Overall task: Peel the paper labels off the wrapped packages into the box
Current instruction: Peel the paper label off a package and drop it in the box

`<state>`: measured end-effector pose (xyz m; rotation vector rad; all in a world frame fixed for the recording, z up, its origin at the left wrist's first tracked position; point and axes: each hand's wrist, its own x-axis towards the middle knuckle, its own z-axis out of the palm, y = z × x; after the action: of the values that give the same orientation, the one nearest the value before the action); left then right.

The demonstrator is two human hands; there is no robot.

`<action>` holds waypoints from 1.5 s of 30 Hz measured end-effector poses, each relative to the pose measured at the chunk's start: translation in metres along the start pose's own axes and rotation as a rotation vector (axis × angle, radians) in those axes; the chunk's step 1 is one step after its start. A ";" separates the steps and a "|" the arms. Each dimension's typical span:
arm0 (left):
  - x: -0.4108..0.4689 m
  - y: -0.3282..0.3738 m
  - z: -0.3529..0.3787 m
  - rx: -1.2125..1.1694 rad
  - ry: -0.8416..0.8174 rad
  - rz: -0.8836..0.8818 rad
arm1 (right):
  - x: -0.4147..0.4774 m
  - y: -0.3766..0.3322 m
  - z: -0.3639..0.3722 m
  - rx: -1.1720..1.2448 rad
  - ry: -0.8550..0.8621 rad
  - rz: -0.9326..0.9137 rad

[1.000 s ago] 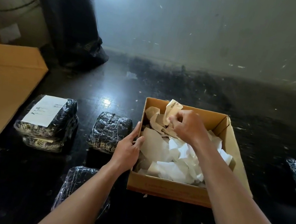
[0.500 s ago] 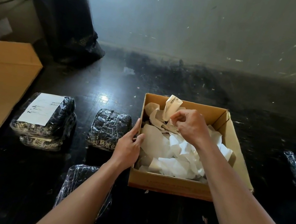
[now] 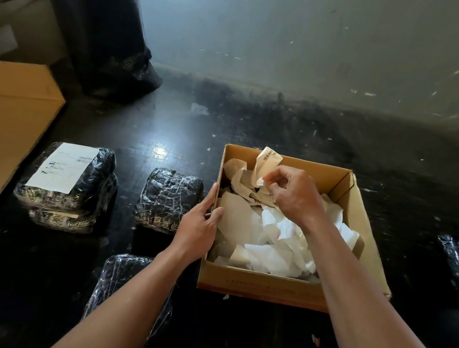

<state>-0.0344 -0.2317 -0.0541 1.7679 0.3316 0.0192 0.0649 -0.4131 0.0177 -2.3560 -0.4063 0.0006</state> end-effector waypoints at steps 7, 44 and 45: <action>-0.001 0.001 0.000 0.002 0.003 0.004 | -0.001 0.001 -0.005 -0.023 -0.019 -0.002; -0.001 0.002 -0.001 0.035 0.016 -0.028 | 0.002 0.001 0.004 0.002 -0.079 0.036; -0.001 0.001 -0.001 0.032 0.015 -0.029 | 0.003 0.001 0.003 0.024 -0.091 0.043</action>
<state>-0.0352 -0.2308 -0.0527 1.7954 0.3698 0.0069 0.0673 -0.4108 0.0147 -2.3465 -0.3971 0.1324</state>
